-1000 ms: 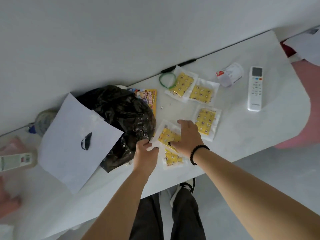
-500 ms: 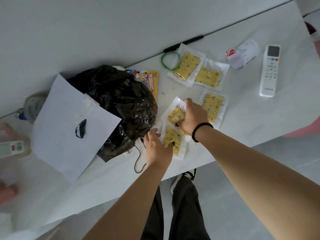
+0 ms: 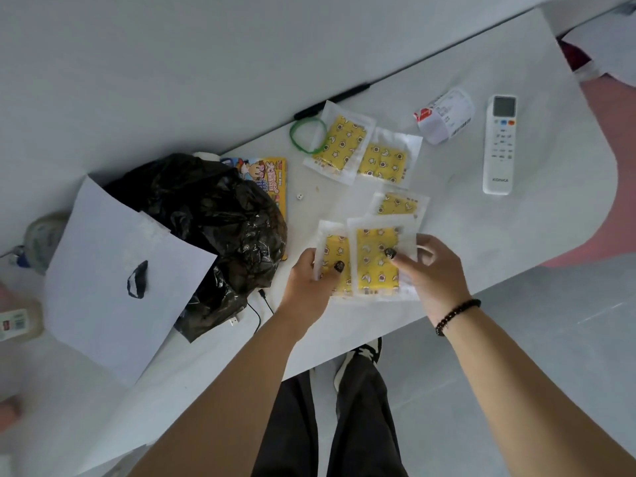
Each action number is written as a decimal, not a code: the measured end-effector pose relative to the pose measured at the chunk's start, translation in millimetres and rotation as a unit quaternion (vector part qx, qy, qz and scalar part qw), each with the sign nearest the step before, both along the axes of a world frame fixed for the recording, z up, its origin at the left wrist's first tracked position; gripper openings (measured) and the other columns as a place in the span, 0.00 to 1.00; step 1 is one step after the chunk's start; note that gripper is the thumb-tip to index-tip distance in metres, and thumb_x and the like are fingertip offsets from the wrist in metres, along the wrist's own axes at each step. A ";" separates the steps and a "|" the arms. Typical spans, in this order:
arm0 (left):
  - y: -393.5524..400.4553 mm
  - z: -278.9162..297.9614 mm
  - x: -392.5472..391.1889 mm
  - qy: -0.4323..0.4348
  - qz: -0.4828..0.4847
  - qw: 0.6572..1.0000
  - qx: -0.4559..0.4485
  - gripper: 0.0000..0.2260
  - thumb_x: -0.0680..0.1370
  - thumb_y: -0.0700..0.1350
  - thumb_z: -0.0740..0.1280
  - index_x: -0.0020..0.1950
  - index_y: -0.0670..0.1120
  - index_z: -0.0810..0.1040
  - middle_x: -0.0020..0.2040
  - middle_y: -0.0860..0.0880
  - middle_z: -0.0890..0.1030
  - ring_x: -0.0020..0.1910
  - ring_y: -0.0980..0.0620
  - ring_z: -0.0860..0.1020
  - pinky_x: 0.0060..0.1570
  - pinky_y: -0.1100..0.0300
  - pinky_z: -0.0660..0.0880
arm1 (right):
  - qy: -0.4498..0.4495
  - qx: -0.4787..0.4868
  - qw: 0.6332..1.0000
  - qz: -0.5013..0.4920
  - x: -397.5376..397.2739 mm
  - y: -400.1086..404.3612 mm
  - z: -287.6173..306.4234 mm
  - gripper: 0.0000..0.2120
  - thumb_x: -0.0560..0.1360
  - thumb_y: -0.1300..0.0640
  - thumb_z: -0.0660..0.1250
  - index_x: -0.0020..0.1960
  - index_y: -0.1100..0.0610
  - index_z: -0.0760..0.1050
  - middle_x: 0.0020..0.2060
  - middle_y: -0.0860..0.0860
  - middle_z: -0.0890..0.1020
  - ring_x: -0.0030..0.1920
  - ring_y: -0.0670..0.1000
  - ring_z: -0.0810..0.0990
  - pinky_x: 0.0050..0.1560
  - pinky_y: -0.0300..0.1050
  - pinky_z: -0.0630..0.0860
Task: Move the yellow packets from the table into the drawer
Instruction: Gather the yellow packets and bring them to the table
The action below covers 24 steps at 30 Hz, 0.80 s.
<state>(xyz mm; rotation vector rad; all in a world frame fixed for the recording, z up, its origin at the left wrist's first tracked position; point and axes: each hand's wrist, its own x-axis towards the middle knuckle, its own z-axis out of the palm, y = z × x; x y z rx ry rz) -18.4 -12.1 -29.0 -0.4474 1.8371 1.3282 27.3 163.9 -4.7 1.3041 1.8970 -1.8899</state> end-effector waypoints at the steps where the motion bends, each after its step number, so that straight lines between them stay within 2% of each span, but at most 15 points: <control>1: 1.8 2.4 -0.8 -0.024 0.030 0.998 0.040 0.07 0.77 0.43 0.66 0.55 0.48 0.75 0.51 0.47 0.83 0.51 0.46 0.81 0.54 0.49 0.78 | 0.001 0.004 1.000 0.008 -0.5 -5.0 0.0 0.11 0.69 0.68 0.72 0.46 0.56 0.77 0.42 0.52 0.84 0.43 0.50 0.83 0.47 0.48 0.80; 2: 4.3 4.8 -2.0 -0.041 0.057 0.995 0.071 0.09 0.77 0.44 0.67 0.57 0.48 0.76 0.53 0.48 0.83 0.54 0.47 0.81 0.55 0.49 0.77 | -0.001 0.020 1.000 0.012 -2.4 -10.3 -1.3 0.10 0.69 0.67 0.73 0.45 0.55 0.77 0.42 0.53 0.84 0.43 0.52 0.83 0.47 0.49 0.80; 4: 9.3 8.4 -6.9 -0.035 0.077 0.993 0.077 0.10 0.76 0.44 0.70 0.56 0.48 0.76 0.51 0.51 0.84 0.51 0.51 0.82 0.51 0.53 0.78 | -0.007 0.060 0.998 0.020 -9.4 -18.3 -6.3 0.06 0.69 0.63 0.74 0.42 0.55 0.79 0.40 0.53 0.84 0.43 0.54 0.82 0.47 0.51 0.80; 6: 11.9 7.8 -16.7 0.014 0.062 0.998 0.025 0.12 0.72 0.41 0.74 0.52 0.50 0.76 0.47 0.52 0.84 0.47 0.53 0.83 0.47 0.54 0.80 | -0.010 0.079 0.997 0.020 -18.6 -16.7 -9.4 0.03 0.70 0.58 0.74 0.40 0.54 0.80 0.37 0.49 0.83 0.39 0.44 0.81 0.44 0.43 0.77; 7: 11.9 7.9 -23.6 0.037 0.051 0.998 -0.004 0.13 0.71 0.40 0.74 0.51 0.51 0.77 0.46 0.52 0.84 0.46 0.53 0.83 0.46 0.54 0.80 | -0.015 0.094 0.995 0.004 -23.5 -11.4 -10.1 0.02 0.71 0.56 0.73 0.41 0.53 0.80 0.37 0.46 0.83 0.37 0.38 0.79 0.44 0.38 0.76; 8: 10.8 7.1 -31.6 0.057 0.051 0.997 -0.028 0.13 0.71 0.40 0.74 0.51 0.52 0.77 0.47 0.53 0.84 0.46 0.53 0.83 0.47 0.54 0.81 | -0.026 0.113 0.993 -0.032 -29.2 -3.2 -12.0 0.02 0.72 0.56 0.72 0.44 0.53 0.81 0.39 0.45 0.83 0.39 0.36 0.79 0.45 0.36 0.74; 10: 8.1 8.9 -50.6 0.089 0.075 0.992 -0.057 0.13 0.72 0.40 0.74 0.53 0.51 0.77 0.47 0.53 0.83 0.47 0.54 0.82 0.47 0.55 0.80 | -0.083 0.147 0.977 -0.130 -39.7 14.8 -20.0 0.10 0.72 0.55 0.71 0.52 0.56 0.79 0.46 0.48 0.82 0.46 0.43 0.80 0.48 0.35 0.72; 12: 6.8 11.9 -69.7 0.113 0.098 0.986 -0.068 0.13 0.72 0.42 0.74 0.54 0.50 0.77 0.48 0.53 0.83 0.47 0.55 0.82 0.47 0.56 0.80 | -0.170 0.153 0.957 -0.177 -49.4 21.1 -32.0 0.24 0.69 0.50 0.74 0.59 0.59 0.73 0.55 0.53 0.78 0.54 0.51 0.78 0.50 0.40 0.71; 14: 7.7 13.9 -86.0 0.139 0.103 0.982 -0.072 0.14 0.72 0.42 0.74 0.55 0.49 0.77 0.47 0.55 0.82 0.45 0.57 0.82 0.42 0.61 0.80 | -0.246 0.167 0.948 -0.116 -59.7 12.7 -41.6 0.36 0.63 0.43 0.77 0.62 0.58 0.66 0.59 0.55 0.71 0.58 0.56 0.73 0.51 0.48 0.73; 16: 10.7 16.2 -100.6 0.173 0.093 0.976 -0.090 0.17 0.73 0.41 0.73 0.59 0.49 0.74 0.47 0.56 0.80 0.44 0.61 0.81 0.36 0.68 0.78 | -0.277 0.205 0.938 -0.036 -68.9 2.6 -44.4 0.42 0.60 0.41 0.78 0.63 0.58 0.62 0.60 0.56 0.68 0.59 0.59 0.71 0.52 0.53 0.76; 19: 13.3 13.8 -118.1 0.203 0.087 0.969 -0.107 0.22 0.73 0.41 0.73 0.65 0.48 0.70 0.53 0.53 0.79 0.49 0.58 0.80 0.40 0.65 0.79 | -0.244 0.196 0.950 -0.013 -77.1 -0.9 -48.0 0.39 0.63 0.48 0.78 0.63 0.59 0.60 0.57 0.55 0.70 0.54 0.59 0.76 0.46 0.49 0.76; 22: 14.5 9.5 -125.7 0.201 0.097 0.968 -0.113 0.23 0.72 0.42 0.73 0.65 0.47 0.70 0.55 0.52 0.79 0.50 0.56 0.80 0.42 0.61 0.79 | -0.200 0.149 0.968 -0.028 -76.7 1.3 -47.4 0.29 0.68 0.54 0.75 0.61 0.59 0.64 0.47 0.51 0.74 0.44 0.54 0.76 0.41 0.43 0.74; 24: 14.7 7.9 -127.1 0.199 0.110 0.967 -0.115 0.21 0.73 0.43 0.73 0.63 0.46 0.71 0.53 0.52 0.79 0.47 0.57 0.80 0.39 0.65 0.79 | -0.149 0.187 0.971 0.015 -72.5 6.2 -45.4 0.20 0.70 0.54 0.73 0.55 0.60 0.70 0.43 0.51 0.76 0.41 0.51 0.73 0.37 0.30 0.68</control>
